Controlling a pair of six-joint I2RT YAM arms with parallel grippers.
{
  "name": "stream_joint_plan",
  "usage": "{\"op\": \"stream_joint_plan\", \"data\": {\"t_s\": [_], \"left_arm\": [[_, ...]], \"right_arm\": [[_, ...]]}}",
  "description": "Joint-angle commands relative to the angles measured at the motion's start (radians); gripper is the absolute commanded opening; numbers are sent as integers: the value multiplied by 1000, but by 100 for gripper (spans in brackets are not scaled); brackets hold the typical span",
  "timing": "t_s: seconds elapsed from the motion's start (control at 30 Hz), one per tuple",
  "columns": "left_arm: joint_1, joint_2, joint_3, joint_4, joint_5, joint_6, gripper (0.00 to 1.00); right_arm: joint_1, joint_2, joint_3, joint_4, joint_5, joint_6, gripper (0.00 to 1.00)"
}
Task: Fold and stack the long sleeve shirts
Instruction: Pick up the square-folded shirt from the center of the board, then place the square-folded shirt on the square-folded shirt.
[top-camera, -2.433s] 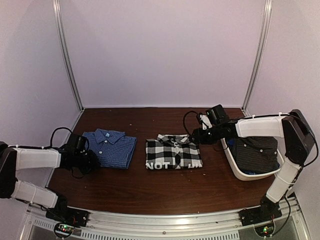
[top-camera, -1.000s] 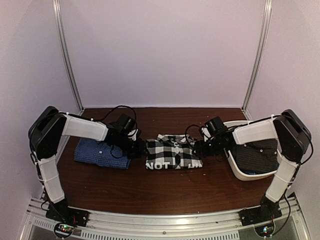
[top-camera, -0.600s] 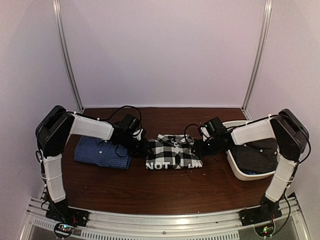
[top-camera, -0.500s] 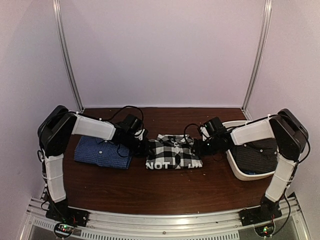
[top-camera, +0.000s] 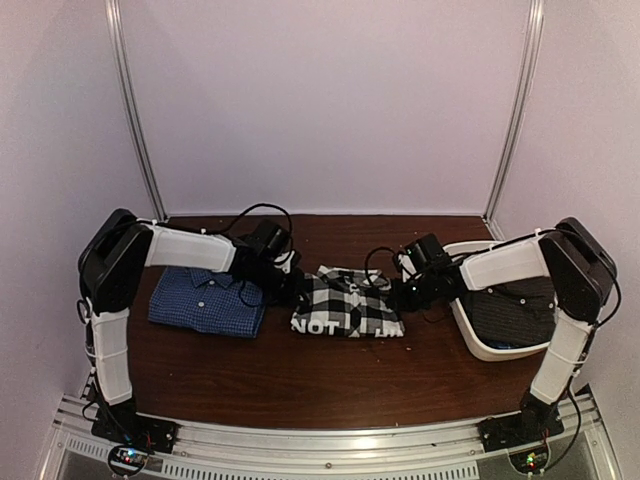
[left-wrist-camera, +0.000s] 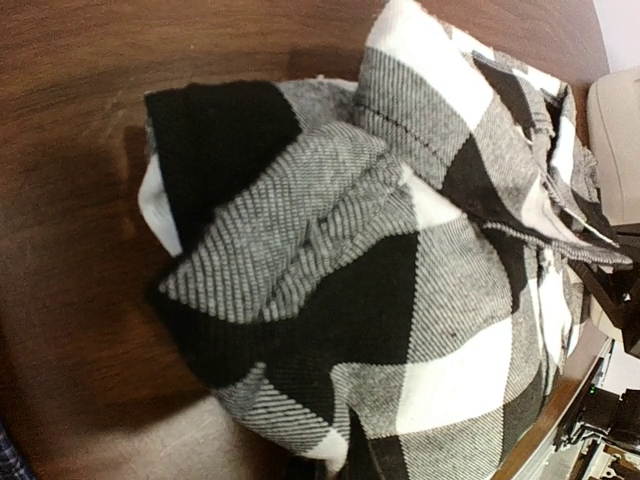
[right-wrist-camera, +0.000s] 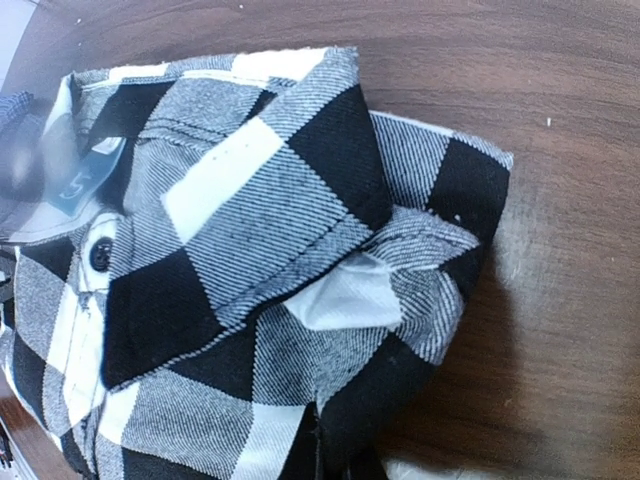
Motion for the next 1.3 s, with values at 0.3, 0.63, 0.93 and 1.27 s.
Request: {"op": "stream_joint_plan", "data": {"t_s": [0.3, 0.63, 0.93, 1.27], "left_arm": [[78, -292, -51, -197, -89, 93, 0], [328, -509, -157, -338, -123, 213, 0], [548, -546, -173, -394, -159, 311, 0], [663, -479, -159, -388, -205, 347, 0]], "right_arm": [[172, -99, 209, -5, 27, 132, 0], [314, 123, 498, 84, 2, 233, 0], [409, 373, 761, 235, 4, 326, 0], [441, 601, 962, 302, -79, 419, 0]]}}
